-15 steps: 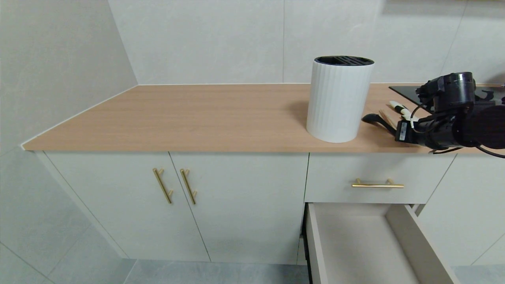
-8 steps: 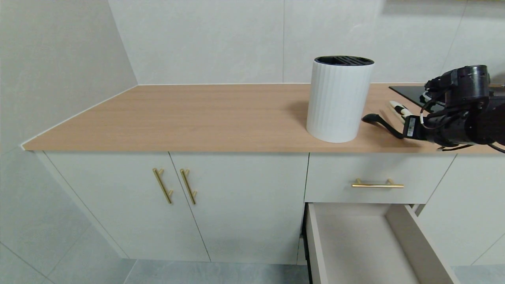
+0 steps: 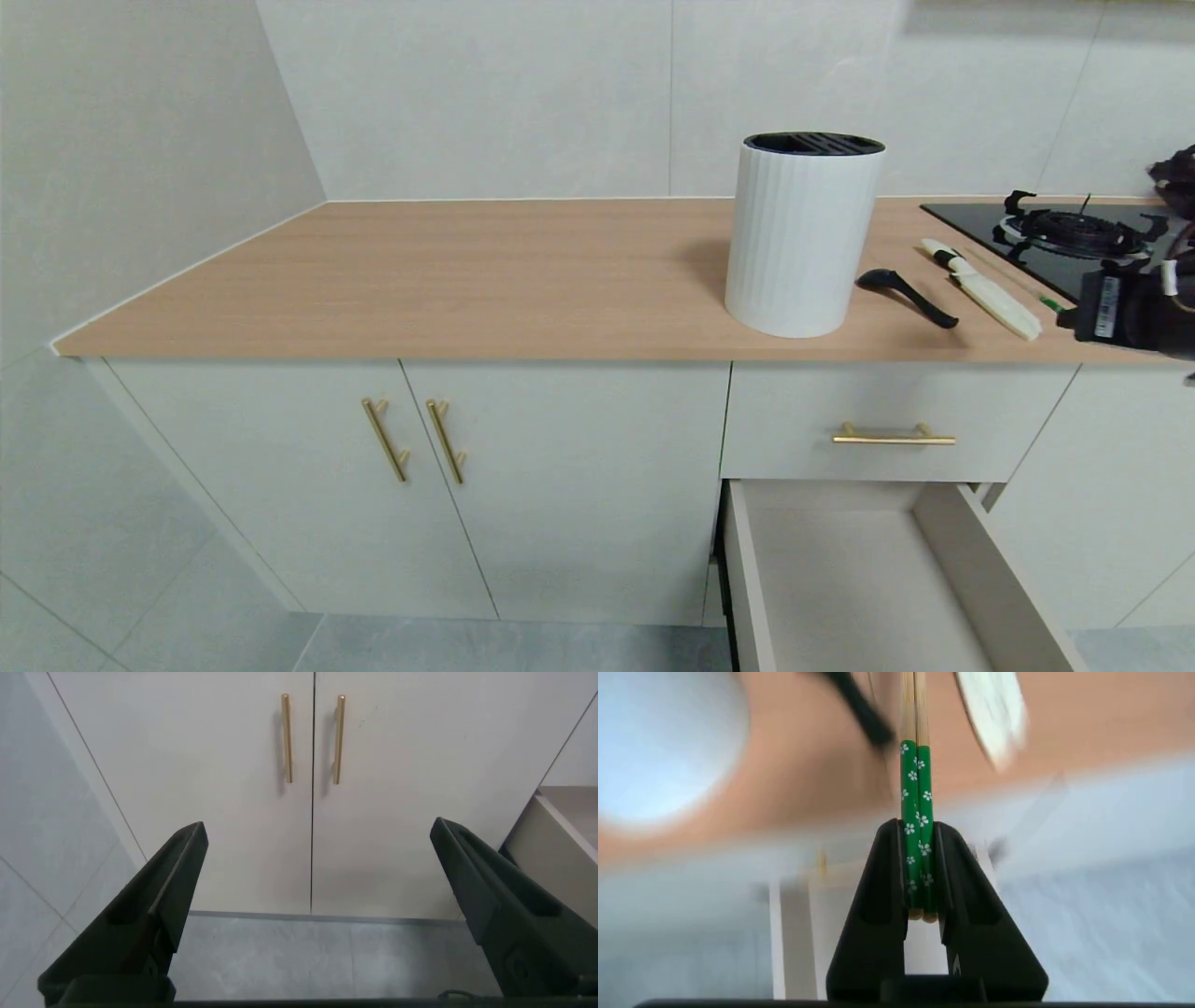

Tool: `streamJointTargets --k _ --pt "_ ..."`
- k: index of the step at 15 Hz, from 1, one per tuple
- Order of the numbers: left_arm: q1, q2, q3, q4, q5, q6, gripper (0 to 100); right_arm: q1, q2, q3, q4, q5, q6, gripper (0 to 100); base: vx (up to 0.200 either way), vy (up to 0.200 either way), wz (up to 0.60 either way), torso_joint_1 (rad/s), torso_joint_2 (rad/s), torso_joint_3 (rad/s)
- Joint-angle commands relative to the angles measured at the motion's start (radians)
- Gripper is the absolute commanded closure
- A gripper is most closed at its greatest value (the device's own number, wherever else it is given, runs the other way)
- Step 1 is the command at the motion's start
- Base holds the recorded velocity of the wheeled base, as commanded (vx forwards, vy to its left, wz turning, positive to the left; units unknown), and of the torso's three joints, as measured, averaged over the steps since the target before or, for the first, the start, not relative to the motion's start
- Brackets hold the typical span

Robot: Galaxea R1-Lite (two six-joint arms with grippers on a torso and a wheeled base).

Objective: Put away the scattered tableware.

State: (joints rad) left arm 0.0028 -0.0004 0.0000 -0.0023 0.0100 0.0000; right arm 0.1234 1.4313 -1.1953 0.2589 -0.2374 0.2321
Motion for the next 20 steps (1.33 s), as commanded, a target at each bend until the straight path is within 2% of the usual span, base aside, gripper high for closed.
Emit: streamJointTargets --k 1,3,4,5,7,12,20 --pt "0.0 0.0 0.0 -0.001 0.001 0.0 0 0.002 -0.232 0.013 0.168 0.063 0.003 100 0.0 0.0 0.0 0.0 0.0 0.0" --pt "0.0 0.0 0.0 -0.001 0.001 0.0 0 0.004 -0.322 0.008 0.307 0.17 0.001 100 0.0 0.0 0.0 0.0 0.0 0.0" --pt "0.0 0.0 0.0 -0.001 0.001 0.0 0 0.004 -0.331 0.005 0.326 0.194 0.001 100 0.0 0.0 0.0 0.0 0.0 0.0" --pt "0.0 0.0 0.0 -0.001 0.001 0.0 0 0.004 -0.351 0.0 0.395 0.285 -0.007 100 0.0 0.0 0.0 0.0 0.0 0.0" --pt "0.0 0.0 0.0 -0.001 0.001 0.0 0 0.004 -0.359 0.043 0.413 0.359 -0.068 100 0.0 0.0 0.0 0.0 0.0 0.0" --pt "0.0 0.0 0.0 -0.001 0.001 0.0 0 0.027 -0.353 0.129 0.396 0.418 -0.149 100 0.0 0.0 0.0 0.0 0.0 0.0" --pt "0.0 0.0 0.0 -0.001 0.001 0.0 0 0.116 -0.252 0.234 0.332 0.418 -0.162 100 0.0 0.0 0.0 -0.004 0.01 0.006"
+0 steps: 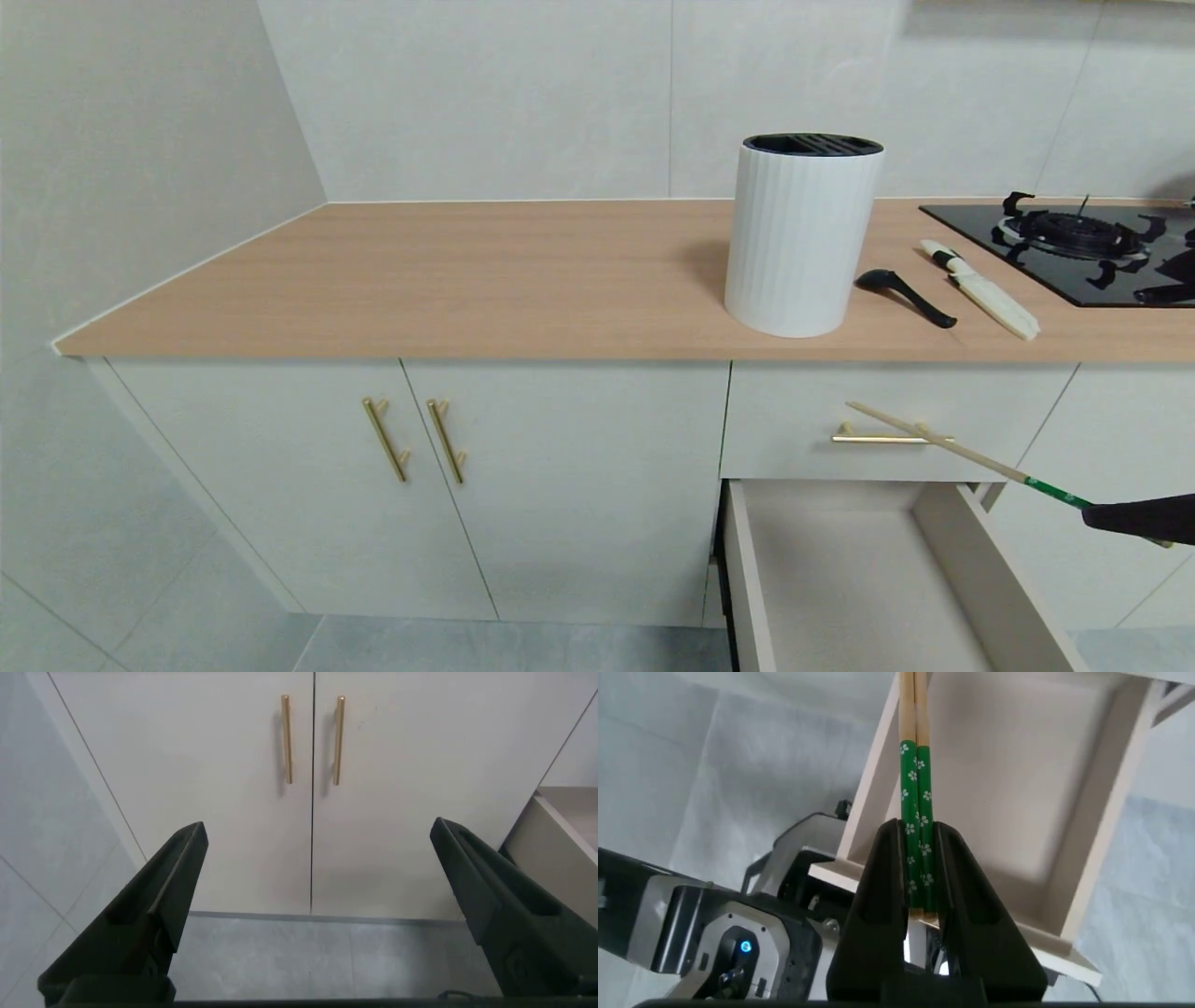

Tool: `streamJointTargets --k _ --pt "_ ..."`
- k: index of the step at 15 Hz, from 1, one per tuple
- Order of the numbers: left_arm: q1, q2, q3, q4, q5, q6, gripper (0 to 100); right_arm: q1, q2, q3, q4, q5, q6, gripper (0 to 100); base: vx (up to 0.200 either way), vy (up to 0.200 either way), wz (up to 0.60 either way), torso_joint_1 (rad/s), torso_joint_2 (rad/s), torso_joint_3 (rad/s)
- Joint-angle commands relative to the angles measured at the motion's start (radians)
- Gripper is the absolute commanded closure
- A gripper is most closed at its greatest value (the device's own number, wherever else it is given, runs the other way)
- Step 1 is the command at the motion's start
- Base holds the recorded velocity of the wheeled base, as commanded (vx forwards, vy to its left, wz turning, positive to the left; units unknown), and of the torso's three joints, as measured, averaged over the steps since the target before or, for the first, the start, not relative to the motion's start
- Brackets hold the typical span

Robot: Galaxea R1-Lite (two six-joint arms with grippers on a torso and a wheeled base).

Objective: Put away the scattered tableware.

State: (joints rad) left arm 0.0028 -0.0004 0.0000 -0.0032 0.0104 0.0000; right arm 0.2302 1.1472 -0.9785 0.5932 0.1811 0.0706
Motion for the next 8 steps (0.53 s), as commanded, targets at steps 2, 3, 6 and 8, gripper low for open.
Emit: streamJointTargets --k 2,3,6,8 --pt "0.0 0.0 0.0 0.0 0.0 0.0 0 0.014 0.048 0.037 -0.027 0.001 0.0 100 0.0 0.0 0.0 -0.124 0.3 0.178" --pt "0.0 0.0 0.0 0.0 0.0 0.0 0 0.015 0.054 0.043 -0.032 0.001 0.0 100 0.0 0.0 0.0 -0.168 0.4 0.232" --pt "0.0 0.0 0.0 0.0 0.0 0.0 0 0.035 0.072 0.057 -0.035 -0.002 -0.015 100 0.0 0.0 0.0 -0.168 0.45 0.259" --pt "0.0 0.0 0.0 0.0 0.0 0.0 0 0.037 0.086 0.063 -0.041 0.0 -0.015 100 0.0 0.0 0.0 -0.171 0.46 0.281"
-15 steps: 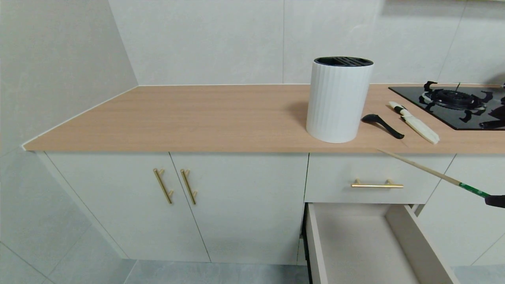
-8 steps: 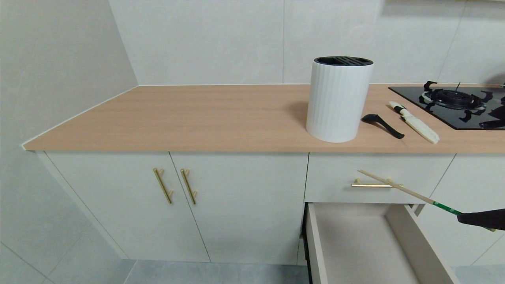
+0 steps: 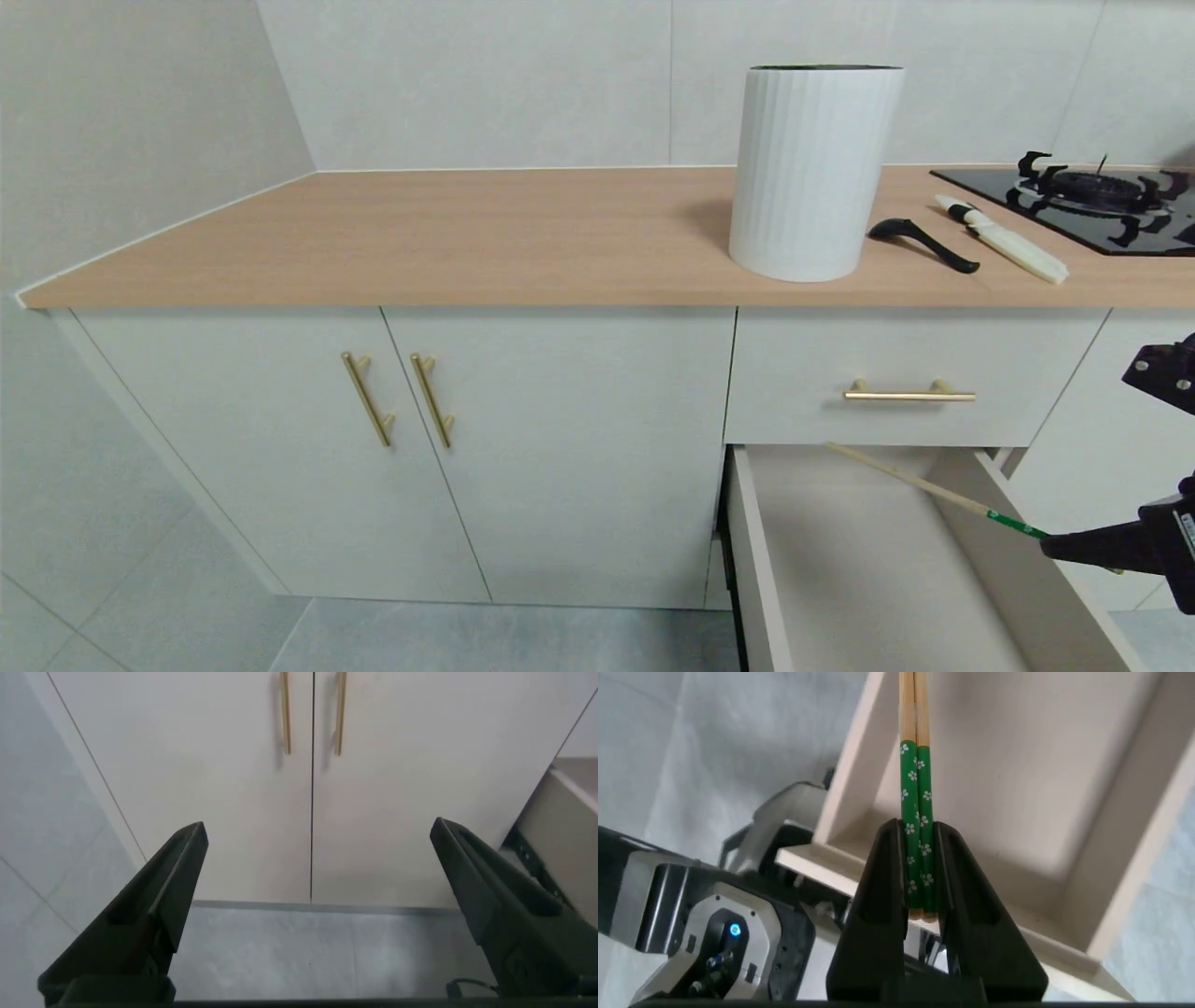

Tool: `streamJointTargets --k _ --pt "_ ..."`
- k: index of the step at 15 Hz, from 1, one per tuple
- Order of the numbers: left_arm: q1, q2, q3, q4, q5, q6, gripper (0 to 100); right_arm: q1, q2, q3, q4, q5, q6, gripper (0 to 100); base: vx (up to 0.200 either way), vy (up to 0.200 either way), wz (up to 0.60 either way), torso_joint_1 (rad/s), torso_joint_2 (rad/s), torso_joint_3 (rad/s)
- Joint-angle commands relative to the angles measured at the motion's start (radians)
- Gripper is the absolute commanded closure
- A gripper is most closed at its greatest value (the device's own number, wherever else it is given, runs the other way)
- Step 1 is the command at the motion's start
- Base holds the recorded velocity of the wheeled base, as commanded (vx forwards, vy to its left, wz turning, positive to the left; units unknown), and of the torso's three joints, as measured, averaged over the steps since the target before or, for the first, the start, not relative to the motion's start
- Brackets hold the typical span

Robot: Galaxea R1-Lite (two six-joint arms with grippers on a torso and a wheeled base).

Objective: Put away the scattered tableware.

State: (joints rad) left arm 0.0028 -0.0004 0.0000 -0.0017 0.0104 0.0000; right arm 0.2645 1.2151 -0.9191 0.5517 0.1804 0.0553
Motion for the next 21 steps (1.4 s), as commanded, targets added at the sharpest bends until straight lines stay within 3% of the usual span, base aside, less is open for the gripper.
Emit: streamJointTargets --k 1,8,16,21 --pt "0.0 0.0 0.0 -0.001 0.0 0.0 0 0.002 0.024 0.003 -0.001 0.001 0.0 100 0.0 0.0 0.0 -0.168 0.46 0.295" --pt "0.0 0.0 0.0 -0.001 0.0 0.0 0 0.002 0.075 0.022 -0.032 0.001 0.0 100 0.0 0.0 0.0 -0.077 0.24 0.148" --pt "0.0 0.0 0.0 -0.001 0.0 0.0 0 0.002 0.431 0.115 -0.299 -0.067 0.017 100 0.0 0.0 0.0 0.0 0.0 0.0" --pt "0.0 0.0 0.0 -0.001 0.0 0.0 0 0.032 0.63 0.118 -0.515 -0.073 0.198 100 0.0 0.0 0.0 0.0 0.0 0.0"
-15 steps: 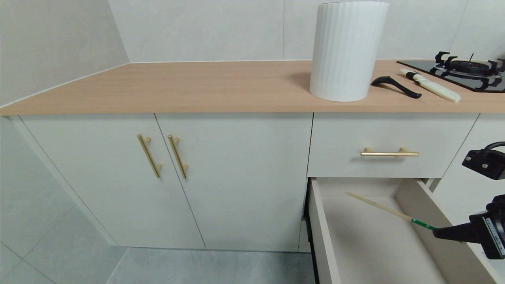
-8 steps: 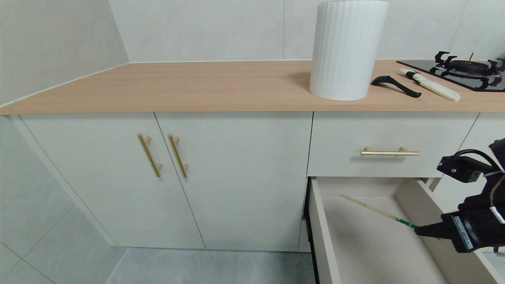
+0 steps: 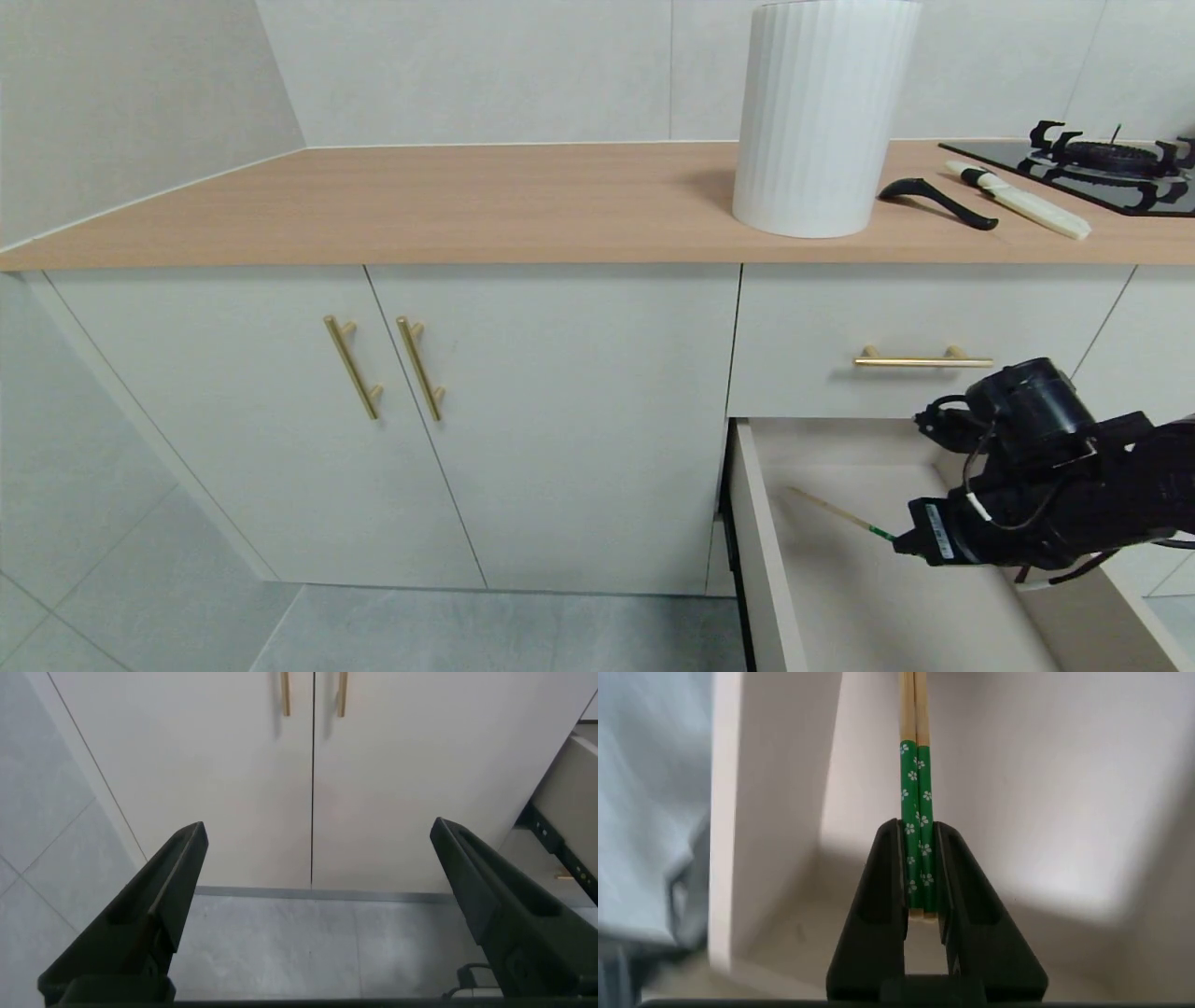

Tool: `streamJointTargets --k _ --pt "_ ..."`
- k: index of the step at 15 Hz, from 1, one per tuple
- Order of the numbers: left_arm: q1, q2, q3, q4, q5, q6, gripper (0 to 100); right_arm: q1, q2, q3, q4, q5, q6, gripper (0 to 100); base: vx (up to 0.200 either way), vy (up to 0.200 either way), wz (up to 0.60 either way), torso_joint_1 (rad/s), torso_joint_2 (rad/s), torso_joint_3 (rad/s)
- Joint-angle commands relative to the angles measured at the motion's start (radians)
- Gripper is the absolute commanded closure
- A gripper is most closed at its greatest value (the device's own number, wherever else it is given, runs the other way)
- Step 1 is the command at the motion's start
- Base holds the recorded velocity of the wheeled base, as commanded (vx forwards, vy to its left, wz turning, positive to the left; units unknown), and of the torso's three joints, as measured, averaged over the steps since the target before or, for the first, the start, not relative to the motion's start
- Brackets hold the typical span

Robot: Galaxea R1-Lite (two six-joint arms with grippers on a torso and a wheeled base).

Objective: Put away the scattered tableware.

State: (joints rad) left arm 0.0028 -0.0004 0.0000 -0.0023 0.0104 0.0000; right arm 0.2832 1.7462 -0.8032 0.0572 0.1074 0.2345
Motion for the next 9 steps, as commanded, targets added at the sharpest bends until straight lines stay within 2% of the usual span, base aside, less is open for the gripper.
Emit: streamJointTargets --k 1,4,9 --pt "0.0 0.0 0.0 -0.001 0.0 0.0 0 0.022 0.151 0.002 -0.077 0.0 0.042 100 0.0 0.0 0.0 0.0 0.0 0.0" --pt "0.0 0.0 0.0 -0.001 0.0 0.0 0 0.039 0.288 -0.005 -0.181 -0.031 0.072 100 0.0 0.0 0.0 0.0 0.0 0.0" --pt "0.0 0.0 0.0 -0.001 0.0 0.0 0 0.126 0.443 -0.007 -0.278 -0.114 0.131 100 0.0 0.0 0.0 0.0 0.0 0.0"
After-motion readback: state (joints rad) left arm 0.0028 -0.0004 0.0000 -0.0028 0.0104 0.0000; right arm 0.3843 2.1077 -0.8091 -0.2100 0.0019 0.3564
